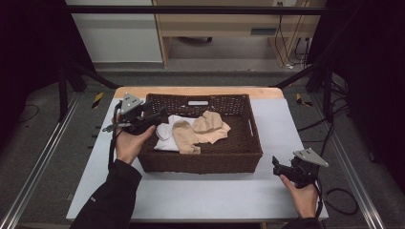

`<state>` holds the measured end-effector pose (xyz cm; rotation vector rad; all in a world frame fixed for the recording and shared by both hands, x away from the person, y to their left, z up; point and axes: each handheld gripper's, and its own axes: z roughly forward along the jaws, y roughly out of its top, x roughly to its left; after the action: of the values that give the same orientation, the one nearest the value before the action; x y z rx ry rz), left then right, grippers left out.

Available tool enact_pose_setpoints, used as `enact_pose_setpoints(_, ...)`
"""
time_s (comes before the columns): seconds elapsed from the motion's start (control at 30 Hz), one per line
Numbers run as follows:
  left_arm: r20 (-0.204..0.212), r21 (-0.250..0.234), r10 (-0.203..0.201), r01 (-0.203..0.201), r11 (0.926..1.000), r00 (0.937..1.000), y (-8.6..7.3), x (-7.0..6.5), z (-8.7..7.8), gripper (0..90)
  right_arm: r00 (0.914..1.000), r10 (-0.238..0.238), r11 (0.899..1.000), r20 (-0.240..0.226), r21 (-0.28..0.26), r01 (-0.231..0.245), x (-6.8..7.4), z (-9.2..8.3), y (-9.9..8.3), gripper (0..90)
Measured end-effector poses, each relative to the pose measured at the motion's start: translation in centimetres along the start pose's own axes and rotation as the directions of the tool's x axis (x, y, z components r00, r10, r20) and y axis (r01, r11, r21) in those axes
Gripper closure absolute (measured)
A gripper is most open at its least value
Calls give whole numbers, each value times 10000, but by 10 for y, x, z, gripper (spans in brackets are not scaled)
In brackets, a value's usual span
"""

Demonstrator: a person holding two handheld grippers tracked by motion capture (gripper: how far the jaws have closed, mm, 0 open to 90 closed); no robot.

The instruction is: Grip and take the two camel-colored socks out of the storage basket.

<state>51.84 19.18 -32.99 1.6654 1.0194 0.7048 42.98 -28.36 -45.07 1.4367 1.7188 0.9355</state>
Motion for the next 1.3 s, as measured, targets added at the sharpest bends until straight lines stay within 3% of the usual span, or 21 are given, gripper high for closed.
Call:
enact_pose_setpoints(0.1,-241,195,356,-351,9992,9991,3,-1,15,429,10000,-38,10000,16,-31,38,0,1,0,42)
enact_pose_setpoints(0.3,-214,575,110,-97,9983,9997,1,0,46,409,9999,-121,9999,80,-64,122,1,3,1,40)
enact_pose_setpoints(0.57,-304,1117,-243,276,9934,9992,-16,6,81,383,9999,-99,9999,12,17,99,2,4,0,40)
enact_pose_setpoints(0.67,-440,1393,-86,146,9901,9990,-21,7,89,383,9999,-107,9999,-30,-5,106,3,4,0,41)
enact_pose_setpoints(0.9,-355,1977,-22,92,9802,9994,-40,7,102,392,9999,-126,9999,-98,36,126,3,5,0,43)
enact_pose_setpoints(1.0,-281,2357,-19,85,9718,9996,-45,6,105,408,9998,-157,9999,-99,62,157,4,4,-1,43)
enact_pose_setpoints(1.1,-233,2375,102,-43,9714,9997,-46,5,104,427,9998,-150,9999,-99,69,150,4,5,0,43)
enact_pose_setpoints(1.3,296,3157,260,-340,9482,9992,-55,6,110,452,9999,-94,9998,-113,149,96,5,6,0,44)
